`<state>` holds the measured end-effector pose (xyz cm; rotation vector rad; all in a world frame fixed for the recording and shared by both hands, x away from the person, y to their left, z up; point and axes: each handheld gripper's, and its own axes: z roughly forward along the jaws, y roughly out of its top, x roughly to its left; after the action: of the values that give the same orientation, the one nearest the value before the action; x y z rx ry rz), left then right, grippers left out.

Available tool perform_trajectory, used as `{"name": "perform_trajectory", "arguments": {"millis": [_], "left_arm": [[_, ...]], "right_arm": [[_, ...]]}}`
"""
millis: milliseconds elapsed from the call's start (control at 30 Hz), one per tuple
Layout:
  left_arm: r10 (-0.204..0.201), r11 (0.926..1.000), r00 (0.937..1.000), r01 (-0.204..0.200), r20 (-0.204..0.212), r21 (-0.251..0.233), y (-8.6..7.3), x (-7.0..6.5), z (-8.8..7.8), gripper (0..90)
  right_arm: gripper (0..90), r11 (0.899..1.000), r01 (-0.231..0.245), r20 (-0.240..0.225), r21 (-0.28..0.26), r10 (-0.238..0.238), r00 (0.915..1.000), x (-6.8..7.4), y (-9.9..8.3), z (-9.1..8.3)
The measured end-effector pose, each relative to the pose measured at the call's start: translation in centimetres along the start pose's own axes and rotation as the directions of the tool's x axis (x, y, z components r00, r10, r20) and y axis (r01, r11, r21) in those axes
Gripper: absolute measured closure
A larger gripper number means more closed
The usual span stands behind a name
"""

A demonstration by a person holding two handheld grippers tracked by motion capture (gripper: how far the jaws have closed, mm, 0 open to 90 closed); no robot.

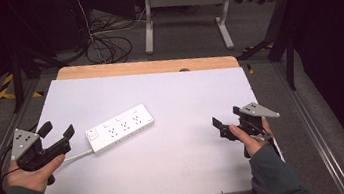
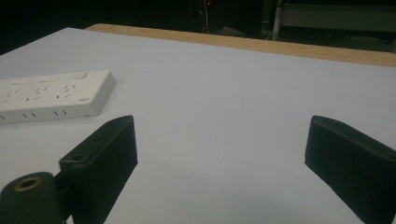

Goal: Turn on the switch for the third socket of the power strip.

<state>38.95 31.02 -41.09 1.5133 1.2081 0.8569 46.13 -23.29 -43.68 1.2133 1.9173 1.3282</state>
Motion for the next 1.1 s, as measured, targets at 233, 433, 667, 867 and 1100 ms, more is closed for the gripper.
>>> {"name": "perform_trajectory", "arguments": {"millis": [233, 433, 667, 867, 1100], "left_arm": [[-0.007, 0.9999, 0.9999, 0.006, -0.011, -0.013, -0.11, 0.07, -0.1, 22.0], [-0.053, 0.9985, 0.9974, 0.052, -0.05, -0.018, 0.05, 0.12, -0.15, 8.3], [-0.036, 0.9992, 0.9985, 0.035, -0.041, -0.02, 0.07, -0.07, -0.1, 7.7], [-0.042, 0.9988, 0.9985, 0.041, -0.035, -0.028, 0.09, 0.04, -0.14, 0.6], [-0.041, 0.9991, 0.9989, 0.041, -0.021, -0.008, 0.12, 0.02, -0.07, 1.4]], "right_arm": [[9.7, 1.0, 0.001, 0.0, 0.001, -0.001, 1.0, 0.0, -0.01, -0.01], [9.7, 1.0, -0.003, 0.0, -0.001, 0.003, 1.0, 0.0, 0.0, -0.01], [9.8, 1.0, -0.004, 0.001, 0.0, 0.004, 1.0, -0.01, 0.0, -0.01], [9.7, 1.0, -0.005, 0.002, -0.001, 0.005, 1.0, -0.02, -0.01, -0.03], [9.8, 1.0, -0.004, 0.002, -0.001, 0.004, 1.0, -0.03, -0.01, -0.02]]}}
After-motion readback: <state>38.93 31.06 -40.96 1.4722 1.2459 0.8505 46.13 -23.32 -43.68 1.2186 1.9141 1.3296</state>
